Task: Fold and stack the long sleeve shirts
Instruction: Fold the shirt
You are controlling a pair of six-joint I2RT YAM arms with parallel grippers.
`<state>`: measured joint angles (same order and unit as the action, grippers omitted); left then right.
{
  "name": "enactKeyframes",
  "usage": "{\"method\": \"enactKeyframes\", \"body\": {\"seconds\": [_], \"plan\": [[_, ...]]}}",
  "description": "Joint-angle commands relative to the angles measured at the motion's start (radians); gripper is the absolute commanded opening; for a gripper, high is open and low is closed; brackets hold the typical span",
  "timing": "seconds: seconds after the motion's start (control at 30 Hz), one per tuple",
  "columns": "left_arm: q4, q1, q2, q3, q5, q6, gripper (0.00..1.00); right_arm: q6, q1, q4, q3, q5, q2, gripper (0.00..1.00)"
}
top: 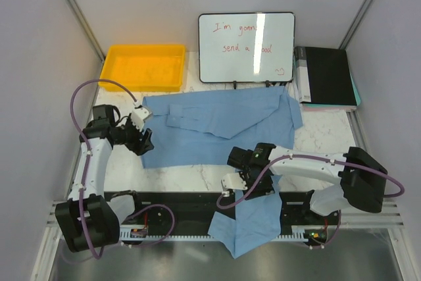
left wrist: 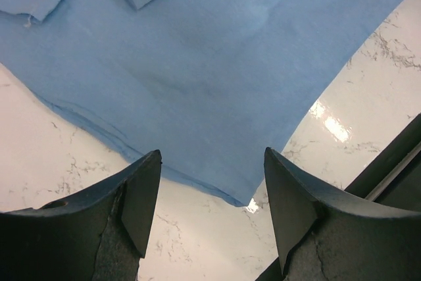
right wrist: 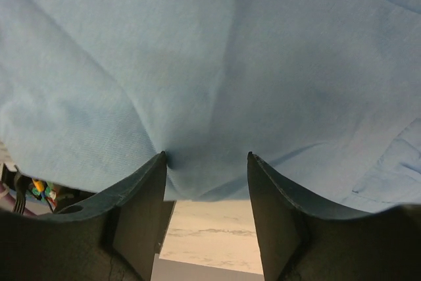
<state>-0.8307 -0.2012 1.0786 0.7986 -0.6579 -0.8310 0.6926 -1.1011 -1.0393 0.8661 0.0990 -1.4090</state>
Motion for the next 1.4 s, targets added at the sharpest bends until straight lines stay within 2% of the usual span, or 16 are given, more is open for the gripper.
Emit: {"method": "enactKeyframes", "body": {"seconds": [0.0,0.03,0.13,0.23,0.37,0.5,0.6,0.63,0.67,0.7,0.93,1.07,1.13,1.2,1.3,1.37], "plan": [[-0.005,-0.015,-0.003,0.037,-0.071,0.005,0.70,-0.076,-0.008,0.097,-0.024,-0.087,-0.056,0.56],[-0.040,-0.015,-0.008,0.036,-0.089,-0.105,0.69,-0.077,-0.006,0.099,-0.022,-0.085,-0.057,0.54],[-0.131,-0.014,-0.035,-0.007,-0.106,-0.280,0.70,-0.073,-0.008,0.082,-0.007,-0.045,-0.027,0.47],[-0.136,-0.014,-0.042,-0.052,-0.075,-0.328,0.69,-0.064,-0.013,0.067,-0.007,-0.031,-0.002,0.40],[-0.137,-0.014,0.007,-0.050,-0.072,-0.327,0.69,-0.062,-0.013,0.074,-0.010,-0.038,-0.067,0.29],[-0.137,-0.014,0.020,-0.042,-0.069,-0.336,0.68,-0.065,-0.014,0.101,-0.022,-0.051,-0.059,0.00],[-0.139,-0.015,0.020,-0.053,-0.068,-0.368,0.69,-0.061,-0.013,0.101,-0.022,-0.042,-0.051,0.02],[-0.139,-0.014,0.021,-0.055,-0.068,-0.378,0.69,-0.056,-0.016,0.096,-0.022,-0.027,-0.051,0.09],[-0.139,-0.012,0.023,-0.052,-0.066,-0.376,0.69,-0.050,-0.017,0.081,-0.015,-0.016,-0.053,0.22],[-0.139,-0.014,0.026,-0.049,-0.068,-0.373,0.69,-0.042,-0.020,0.081,-0.012,-0.010,-0.053,0.42],[-0.134,-0.014,0.043,-0.041,-0.085,-0.350,0.69,-0.053,-0.057,0.136,-0.039,-0.038,-0.120,0.48],[-0.123,-0.014,0.041,-0.045,-0.077,-0.335,0.69,-0.090,-0.066,0.205,-0.065,-0.093,-0.165,0.40],[-0.122,-0.014,0.035,-0.050,-0.082,-0.344,0.69,-0.107,-0.066,0.232,-0.075,-0.136,-0.163,0.33],[-0.122,-0.014,0.027,-0.059,-0.086,-0.367,0.69,-0.120,-0.066,0.236,-0.072,-0.157,-0.157,0.17],[-0.136,-0.014,0.026,-0.059,-0.086,-0.417,0.67,-0.127,-0.068,0.210,-0.044,-0.148,-0.102,0.03],[-0.180,-0.004,0.026,-0.049,-0.086,-0.485,0.66,-0.127,-0.068,0.162,-0.001,-0.128,-0.064,0.00]]}}
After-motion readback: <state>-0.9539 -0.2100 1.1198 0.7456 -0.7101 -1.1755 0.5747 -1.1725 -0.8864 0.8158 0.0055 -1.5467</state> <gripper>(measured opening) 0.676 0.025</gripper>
